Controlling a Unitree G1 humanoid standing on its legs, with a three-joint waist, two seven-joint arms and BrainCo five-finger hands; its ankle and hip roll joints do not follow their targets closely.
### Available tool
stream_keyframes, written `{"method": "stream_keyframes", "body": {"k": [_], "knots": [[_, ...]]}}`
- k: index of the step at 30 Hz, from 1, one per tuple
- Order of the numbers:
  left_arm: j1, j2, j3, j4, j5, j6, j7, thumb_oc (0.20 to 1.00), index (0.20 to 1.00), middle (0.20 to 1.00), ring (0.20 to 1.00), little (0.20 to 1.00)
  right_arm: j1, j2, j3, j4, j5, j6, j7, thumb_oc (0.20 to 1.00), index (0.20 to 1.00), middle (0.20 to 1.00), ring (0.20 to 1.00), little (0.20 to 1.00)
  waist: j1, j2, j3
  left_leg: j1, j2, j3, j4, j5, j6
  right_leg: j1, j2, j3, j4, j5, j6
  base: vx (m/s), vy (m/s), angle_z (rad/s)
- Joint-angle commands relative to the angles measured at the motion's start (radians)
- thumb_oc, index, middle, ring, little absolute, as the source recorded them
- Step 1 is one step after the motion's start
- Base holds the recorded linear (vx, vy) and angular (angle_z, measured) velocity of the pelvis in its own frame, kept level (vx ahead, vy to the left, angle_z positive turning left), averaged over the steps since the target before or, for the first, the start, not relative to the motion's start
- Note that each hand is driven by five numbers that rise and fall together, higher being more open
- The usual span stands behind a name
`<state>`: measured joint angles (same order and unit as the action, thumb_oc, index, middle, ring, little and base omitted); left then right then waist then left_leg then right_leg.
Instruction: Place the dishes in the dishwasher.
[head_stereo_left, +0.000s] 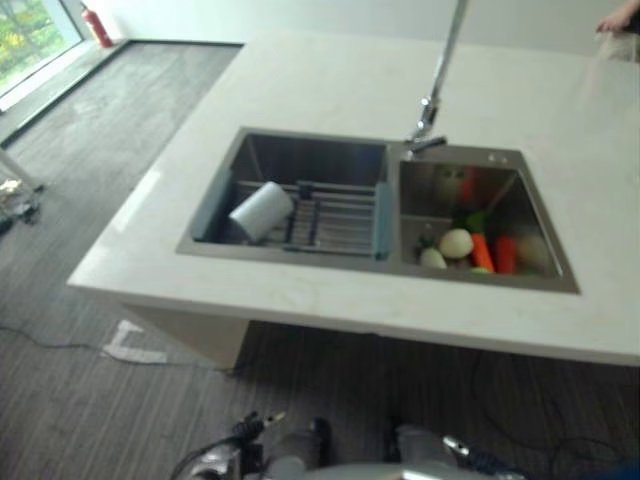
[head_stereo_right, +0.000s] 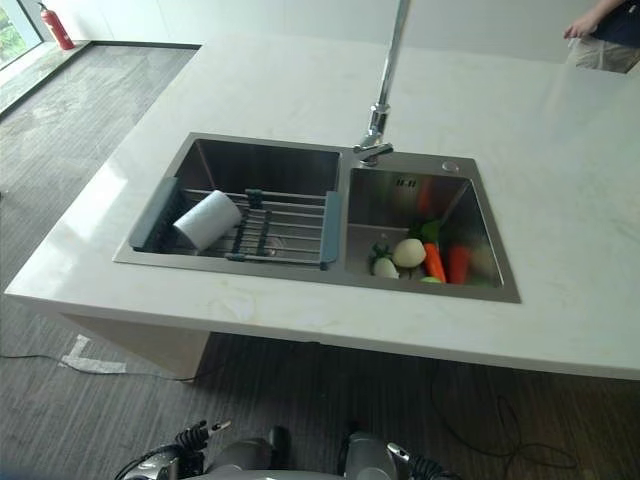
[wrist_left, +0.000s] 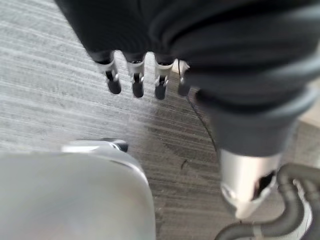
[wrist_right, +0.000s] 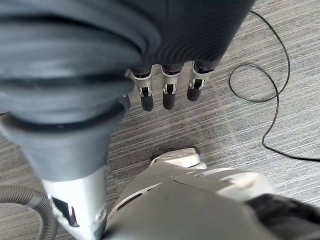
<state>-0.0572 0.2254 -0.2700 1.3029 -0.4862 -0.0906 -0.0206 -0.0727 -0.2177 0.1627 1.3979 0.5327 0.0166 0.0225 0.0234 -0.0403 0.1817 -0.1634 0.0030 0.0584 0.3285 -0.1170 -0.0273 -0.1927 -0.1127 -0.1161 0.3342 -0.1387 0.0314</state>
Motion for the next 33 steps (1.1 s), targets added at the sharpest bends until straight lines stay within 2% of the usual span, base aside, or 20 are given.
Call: {"method": "stream_keyframes", "body": {"k": [1, 2, 4, 7, 10, 11, 14, 18, 20, 22, 23, 24, 25, 26, 27, 28, 30, 31, 32, 33], "knots": [[-0.039, -0.022, -0.043, -0.027, 0.049, -0.025, 0.000, 1.000, 1.000, 1.000, 1.000, 1.000, -0.020, -0.083, 0.019, -0.008, 0.039, -0.028, -0.036, 1.000, 1.000, 1.000, 1.000, 1.000, 0.003, 0.048, 0.016, -0.099, 0.103, -0.024, -0.029, 0.117, -0.026, 0.092, -0.004, -0.014, -0.034, 0.024, 0.037, -0.04, 0.267, 0.05], [-0.054, -0.026, -0.053, -0.030, 0.077, 0.013, 0.020, 1.000, 1.000, 1.000, 1.000, 1.000, -0.017, -0.092, -0.001, -0.027, -0.013, -0.005, -0.047, 1.000, 1.000, 1.000, 1.000, 1.000, -0.009, 0.061, 0.009, -0.098, 0.119, -0.014, -0.029, 0.088, -0.027, 0.089, -0.025, -0.036, -0.034, 0.021, 0.053, -0.01, 0.295, 0.06], [-0.067, -0.001, -0.065, -0.025, 0.091, 0.026, 0.015, 1.000, 1.000, 1.000, 1.000, 1.000, 0.013, -0.094, 0.002, -0.018, -0.090, -0.021, -0.030, 1.000, 1.000, 1.000, 1.000, 1.000, -0.024, 0.060, -0.015, -0.076, 0.114, -0.020, -0.029, 0.046, -0.025, 0.071, -0.059, -0.054, -0.034, 0.033, 0.075, 0.07, 0.183, 0.06], [-0.062, 0.015, -0.048, -0.015, 0.027, 0.025, 0.007, 1.000, 1.000, 1.000, 1.000, 1.000, 0.032, -0.092, -0.007, 0.015, -0.057, -0.018, -0.022, 1.000, 1.000, 1.000, 1.000, 1.000, -0.017, 0.050, -0.037, -0.053, 0.109, -0.012, -0.029, 0.016, -0.029, 0.049, -0.097, -0.067, -0.034, 0.049, 0.103, 0.07, 0.025, 0.05], [-0.042, 0.002, -0.018, -0.007, -0.027, 0.024, 0.009, 1.000, 1.000, 1.000, 1.000, 1.000, 0.041, -0.077, -0.022, 0.020, -0.067, -0.024, -0.017, 1.000, 1.000, 1.000, 1.000, 1.000, -0.010, 0.047, -0.051, -0.046, 0.111, -0.005, -0.029, 0.004, -0.032, 0.040, -0.110, -0.073, -0.034, 0.049, 0.111, 0.03, 0.015, -0.03], [-0.019, -0.002, 0.024, -0.002, -0.130, 0.034, 0.012, 1.000, 1.000, 1.000, 1.000, 1.000, 0.049, -0.069, -0.031, 0.016, -0.059, -0.023, -0.020, 1.000, 1.000, 1.000, 1.000, 1.000, -0.003, 0.046, -0.060, -0.038, 0.112, -0.003, -0.029, 0.001, -0.032, 0.050, -0.114, -0.081, -0.034, 0.045, 0.111, 0.07, 0.021, 0.05], [0.005, 0.032, 0.128, -0.005, -0.274, 0.048, -0.045, 1.000, 1.000, 1.000, 1.000, 1.000, 0.066, -0.077, -0.050, 0.009, -0.065, -0.020, -0.019, 1.000, 1.000, 1.000, 1.000, 1.000, 0.003, 0.051, -0.074, -0.031, 0.116, 0.002, -0.029, -0.002, -0.034, 0.061, -0.126, -0.098, -0.034, 0.040, 0.113, 0.07, 0.042, 0.08], [0.017, 0.106, 0.202, -0.045, -0.279, 0.080, -0.071, 1.000, 1.000, 1.000, 1.000, 1.000, 0.076, -0.118, -0.081, 0.004, -0.070, -0.001, -0.009, 1.000, 1.000, 1.000, 1.000, 1.000, 0.008, 0.074, -0.079, -0.029, 0.119, 0.003, -0.029, 0.000, -0.037, 0.066, -0.139, -0.110, -0.034, 0.036, 0.118, 0.01, 0.078, 0.07], [0.029, 0.208, 0.255, -0.092, -0.232, 0.163, -0.053, 1.000, 1.000, 1.000, 1.000, 1.000, 0.082, -0.149, -0.104, 0.012, -0.072, -0.003, 0.000, 1.000, 1.000, 1.000, 1.000, 1.000, 0.020, 0.099, -0.079, -0.029, 0.117, 0.000, -0.029, 0.001, -0.038, 0.069, -0.151, -0.122, -0.034, 0.035, 0.123, 0.00, 0.092, 0.09], [0.047, 0.323, 0.305, -0.108, -0.098, 0.293, 0.035, 1.000, 1.000, 1.000, 1.000, 1.000, 0.084, -0.175, -0.129, 0.023, -0.058, -0.006, 0.011, 1.000, 1.000, 1.000, 1.000, 1.000, 0.037, 0.121, -0.076, -0.023, 0.109, -0.008, -0.029, -0.002, -0.037, 0.082, -0.160, -0.133, -0.034, 0.030, 0.130, 0.00, 0.057, 0.09], [0.066, 0.410, 0.348, -0.071, -0.048, 0.314, 0.104, 1.000, 1.000, 1.000, 1.000, 1.000, 0.081, -0.186, -0.136, 0.030, -0.050, -0.007, 0.016, 1.000, 1.000, 1.000, 1.000, 1.000, 0.045, 0.130, -0.077, -0.024, 0.105, -0.013, -0.029, -0.002, -0.036, 0.084, -0.165, -0.138, -0.034, 0.029, 0.134, 0.00, 0.018, 0.04], [0.078, 0.478, 0.381, -0.035, -0.028, 0.306, 0.124, 1.000, 1.000, 1.000, 1.000, 1.000, 0.079, -0.195, -0.136, 0.033, -0.052, -0.004, 0.020, 1.000, 1.000, 1.000, 1.000, 1.000, 0.047, 0.135, -0.078, -0.024, 0.106, -0.012, -0.029, 0.000, -0.036, 0.086, -0.168, -0.140, -0.034, 0.029, 0.136, 0.02, -0.013, 0.04], [0.092, 0.613, 0.453, 0.021, 0.016, 0.257, 0.139, 1.000, 1.000, 1.000, 1.000, 1.000, 0.079, -0.204, -0.127, 0.036, -0.050, 0.002, 0.023, 1.000, 1.000, 1.000, 1.000, 1.000, 0.050, 0.141, -0.080, -0.022, 0.108, -0.013, -0.029, 0.002, -0.034, 0.089, -0.168, -0.139, -0.034, 0.029, 0.138, 0.01, -0.032, 0.13], [0.097, 0.688, 0.498, 0.042, 0.043, 0.223, 0.123, 1.000, 1.000, 1.000, 1.000, 1.000, 0.080, -0.205, -0.121, 0.036, -0.048, 0.007, 0.022, 1.000, 1.000, 1.000, 1.000, 1.000, 0.048, 0.142, -0.085, -0.028, 0.107, -0.015, -0.029, 0.007, -0.033, 0.084, -0.167, -0.139, -0.034, 0.033, 0.139, 0.01, -0.054, 0.22], [0.098, 0.801, 0.566, 0.053, 0.087, 0.180, 0.088, 1.000, 1.000, 1.000, 1.000, 1.000, 0.089, -0.207, -0.118, 0.033, -0.043, 0.010, 0.021, 1.000, 1.000, 1.000, 1.000, 1.000, 0.051, 0.145, -0.087, -0.026, 0.108, -0.015, -0.029, 0.007, -0.032, 0.086, -0.165, -0.139, -0.034, 0.035, 0.140, 0.02, -0.122, 0.21], [0.065, 0.976, 0.642, 0.022, 0.135, 0.118, 0.052, 1.000, 1.000, 1.000, 1.000, 1.000, 0.100, -0.203, -0.111, 0.039, -0.018, 0.009, 0.020, 1.000, 1.000, 1.000, 1.000, 1.000, 0.058, 0.151, -0.089, -0.016, 0.112, -0.013, -0.029, 0.002, -0.034, 0.098, -0.164, -0.145, -0.034, 0.033, 0.143, 0.04, -0.143, 0.18], [-0.001, 1.095, 0.669, -0.069, 0.205, 0.112, 0.030, 1.000, 1.000, 1.000, 1.000, 1.000, 0.105, -0.194, -0.110, 0.042, 0.011, 0.004, 0.021, 1.000, 1.000, 1.000, 1.000, 1.000, 0.063, 0.153, -0.096, -0.014, 0.113, -0.014, -0.029, 0.001, -0.038, 0.105, -0.164, -0.154, -0.034, 0.033, 0.147, 0.04, -0.123, 0.38], [-0.041, 1.135, 0.665, -0.128, 0.230, 0.132, 0.019, 1.000, 1.000, 1.000, 1.000, 1.000, 0.104, -0.187, -0.107, 0.038, 0.022, 0.007, 0.018, 1.000, 1.000, 1.000, 1.000, 1.000, 0.064, 0.152, -0.099, -0.013, 0.115, -0.012, -0.029, 0.001, -0.041, 0.108, -0.166, -0.160, -0.034, 0.034, 0.149, 0.04, -0.096, 0.53], [-0.106, 1.185, 0.637, -0.231, 0.250, 0.120, -0.001, 1.000, 1.000, 1.000, 1.000, 1.000, 0.098, -0.179, -0.099, 0.025, 0.021, 0.023, 0.013, 1.000, 1.000, 1.000, 1.000, 1.000, 0.060, 0.149, -0.104, -0.011, 0.121, -0.004, -0.029, 0.001, -0.045, 0.111, -0.166, -0.163, -0.034, 0.035, 0.152, 0.03, -0.082, 0.32], [-0.179, 1.211, 0.575, -0.287, 0.273, 0.133, -0.024, 1.000, 1.000, 1.000, 1.000, 1.000, 0.097, -0.174, -0.092, 0.018, 0.009, 0.035, 0.014, 1.000, 1.000, 1.000, 1.000, 1.000, 0.053, 0.148, -0.108, -0.009, 0.125, 0.004, -0.029, 0.001, -0.047, 0.110, -0.165, -0.161, -0.034, 0.036, 0.153, 0.02, -0.071, 0.13]]}}
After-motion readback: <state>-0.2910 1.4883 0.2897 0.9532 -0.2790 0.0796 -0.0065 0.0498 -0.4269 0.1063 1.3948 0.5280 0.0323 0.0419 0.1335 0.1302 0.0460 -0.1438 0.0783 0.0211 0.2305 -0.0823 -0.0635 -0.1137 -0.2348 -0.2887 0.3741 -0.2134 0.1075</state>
